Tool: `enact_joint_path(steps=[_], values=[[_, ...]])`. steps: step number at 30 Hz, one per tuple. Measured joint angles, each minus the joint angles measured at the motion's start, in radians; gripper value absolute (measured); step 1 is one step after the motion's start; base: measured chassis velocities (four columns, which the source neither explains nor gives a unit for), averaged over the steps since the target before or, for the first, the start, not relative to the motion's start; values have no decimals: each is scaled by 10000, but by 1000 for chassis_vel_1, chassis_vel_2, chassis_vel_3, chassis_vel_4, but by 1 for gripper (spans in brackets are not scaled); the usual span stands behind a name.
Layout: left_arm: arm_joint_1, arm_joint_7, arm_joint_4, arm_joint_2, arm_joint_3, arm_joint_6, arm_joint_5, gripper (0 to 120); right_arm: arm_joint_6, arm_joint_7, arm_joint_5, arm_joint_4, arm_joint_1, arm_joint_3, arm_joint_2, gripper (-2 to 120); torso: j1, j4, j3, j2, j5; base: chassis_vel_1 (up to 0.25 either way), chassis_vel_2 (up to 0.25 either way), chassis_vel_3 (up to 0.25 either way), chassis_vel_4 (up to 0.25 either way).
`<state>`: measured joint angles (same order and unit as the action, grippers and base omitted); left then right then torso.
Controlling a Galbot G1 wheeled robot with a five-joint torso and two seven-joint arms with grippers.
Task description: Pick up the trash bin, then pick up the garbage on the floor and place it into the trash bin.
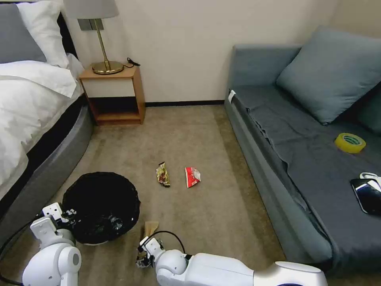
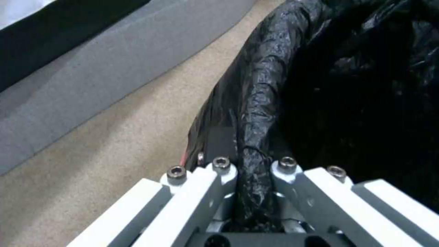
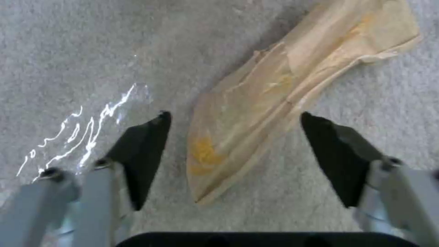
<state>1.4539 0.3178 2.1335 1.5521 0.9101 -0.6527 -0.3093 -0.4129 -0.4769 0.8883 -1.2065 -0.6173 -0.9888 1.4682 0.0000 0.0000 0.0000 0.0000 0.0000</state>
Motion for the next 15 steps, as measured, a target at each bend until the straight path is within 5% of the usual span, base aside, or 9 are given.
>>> enact_joint_path(steps=[15], values=[[26, -3, -38, 44, 43, 62, 114, 3, 503, 345, -530, 501, -47, -11, 25, 19, 0, 0, 0, 0, 0, 0, 0, 0, 0]])
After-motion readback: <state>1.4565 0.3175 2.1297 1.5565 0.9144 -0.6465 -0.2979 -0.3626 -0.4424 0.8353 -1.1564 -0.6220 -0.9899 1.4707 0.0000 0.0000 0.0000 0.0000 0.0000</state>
